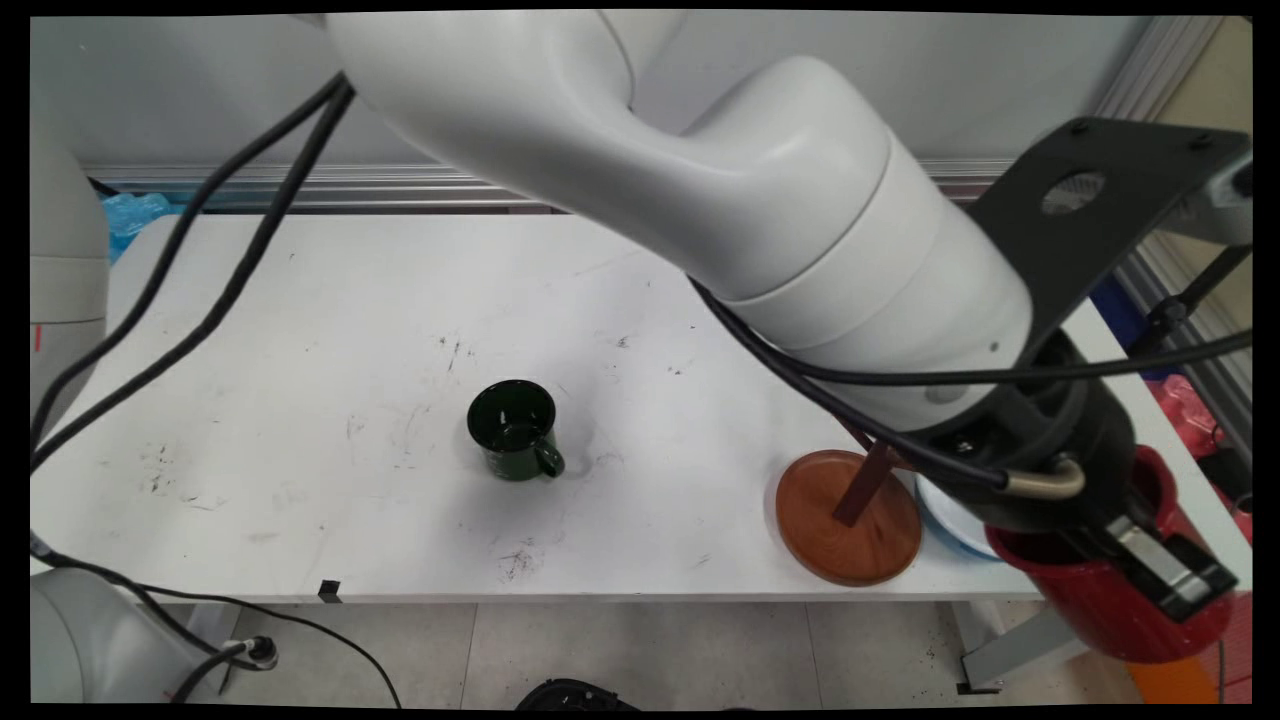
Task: Place the picked object on the table
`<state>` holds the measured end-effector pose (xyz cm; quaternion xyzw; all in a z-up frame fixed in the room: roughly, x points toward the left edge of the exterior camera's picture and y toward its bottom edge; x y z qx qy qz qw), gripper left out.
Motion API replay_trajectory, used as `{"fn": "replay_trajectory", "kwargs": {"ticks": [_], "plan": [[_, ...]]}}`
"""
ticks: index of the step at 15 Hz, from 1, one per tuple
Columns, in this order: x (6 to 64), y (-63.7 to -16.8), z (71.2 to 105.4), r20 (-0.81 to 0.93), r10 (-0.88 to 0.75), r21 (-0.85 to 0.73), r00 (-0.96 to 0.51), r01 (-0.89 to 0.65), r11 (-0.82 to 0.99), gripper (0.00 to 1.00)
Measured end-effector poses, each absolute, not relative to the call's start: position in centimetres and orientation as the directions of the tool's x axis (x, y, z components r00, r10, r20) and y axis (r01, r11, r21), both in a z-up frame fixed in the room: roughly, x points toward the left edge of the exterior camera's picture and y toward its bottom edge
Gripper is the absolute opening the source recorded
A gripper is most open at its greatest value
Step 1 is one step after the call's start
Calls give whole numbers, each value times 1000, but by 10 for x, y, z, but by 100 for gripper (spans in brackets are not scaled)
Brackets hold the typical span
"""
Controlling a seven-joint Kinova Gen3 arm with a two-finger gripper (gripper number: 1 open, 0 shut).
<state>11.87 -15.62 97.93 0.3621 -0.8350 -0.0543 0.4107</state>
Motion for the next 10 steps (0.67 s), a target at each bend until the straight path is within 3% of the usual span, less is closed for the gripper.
{"fn": "replay_trajectory", "kwargs": {"ticks": [10], "plan": [[179, -130, 980, 517, -660, 345, -545, -572, 744, 0]]}}
